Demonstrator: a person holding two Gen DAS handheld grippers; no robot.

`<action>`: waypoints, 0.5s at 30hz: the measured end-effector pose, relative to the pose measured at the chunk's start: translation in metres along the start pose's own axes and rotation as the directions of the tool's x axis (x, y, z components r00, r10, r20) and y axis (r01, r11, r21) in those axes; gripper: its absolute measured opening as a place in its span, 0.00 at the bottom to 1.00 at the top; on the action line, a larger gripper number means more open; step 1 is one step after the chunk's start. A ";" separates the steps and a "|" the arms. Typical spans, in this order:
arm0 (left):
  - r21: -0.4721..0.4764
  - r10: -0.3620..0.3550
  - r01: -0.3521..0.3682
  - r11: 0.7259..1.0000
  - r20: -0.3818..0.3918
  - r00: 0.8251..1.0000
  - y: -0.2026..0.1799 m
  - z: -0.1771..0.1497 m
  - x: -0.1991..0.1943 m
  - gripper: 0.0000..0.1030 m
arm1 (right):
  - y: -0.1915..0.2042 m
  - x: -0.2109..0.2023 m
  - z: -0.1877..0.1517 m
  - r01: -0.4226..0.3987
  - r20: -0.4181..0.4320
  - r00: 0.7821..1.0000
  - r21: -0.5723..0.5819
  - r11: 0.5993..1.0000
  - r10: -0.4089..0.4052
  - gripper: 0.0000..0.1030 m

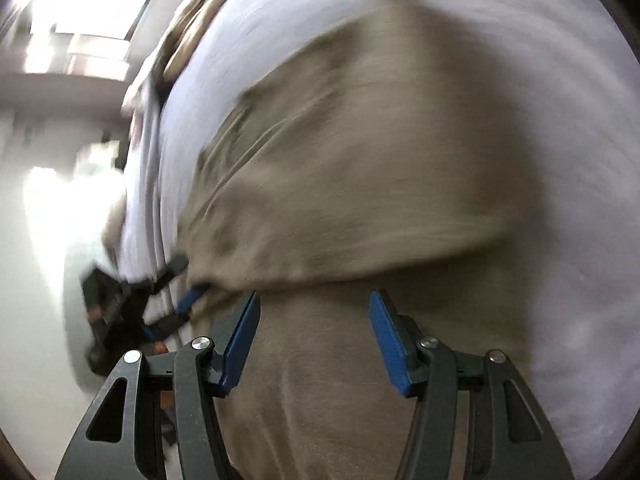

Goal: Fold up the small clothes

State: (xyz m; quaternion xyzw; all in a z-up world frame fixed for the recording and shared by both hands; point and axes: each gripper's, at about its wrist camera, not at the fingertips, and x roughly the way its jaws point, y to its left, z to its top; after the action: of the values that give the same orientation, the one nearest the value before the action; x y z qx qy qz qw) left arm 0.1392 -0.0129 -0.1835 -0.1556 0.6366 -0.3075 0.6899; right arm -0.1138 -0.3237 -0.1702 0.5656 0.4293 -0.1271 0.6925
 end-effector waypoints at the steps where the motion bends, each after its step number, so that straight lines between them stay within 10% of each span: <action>1: -0.011 0.007 -0.007 1.000 -0.014 1.000 0.001 0.003 0.004 0.07 | -0.013 -0.002 0.001 -0.038 0.033 0.999 0.076 0.996 0.035 0.59; 5: 0.013 0.009 -0.010 1.000 0.082 0.997 -0.005 0.009 -0.018 0.07 | -0.043 0.000 0.014 -0.217 0.162 0.971 0.283 0.934 0.177 0.59; 8: 0.064 0.009 -0.021 0.998 0.178 0.984 -0.006 0.009 -0.053 0.07 | -0.037 -0.010 0.027 -0.274 0.236 0.948 0.262 0.925 0.214 0.14; 15: 0.052 0.139 -0.145 0.988 0.104 0.985 0.032 -0.005 -0.032 0.07 | 0.007 0.009 0.044 -0.019 0.094 0.995 -0.037 0.999 0.022 0.09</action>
State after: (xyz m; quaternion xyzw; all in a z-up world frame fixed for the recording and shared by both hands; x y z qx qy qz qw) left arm 0.1413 0.0317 -0.1786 -0.1042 0.6014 -0.2681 0.7453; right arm -0.0840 -0.3577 -0.1729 0.5507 0.3928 -0.1387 0.7234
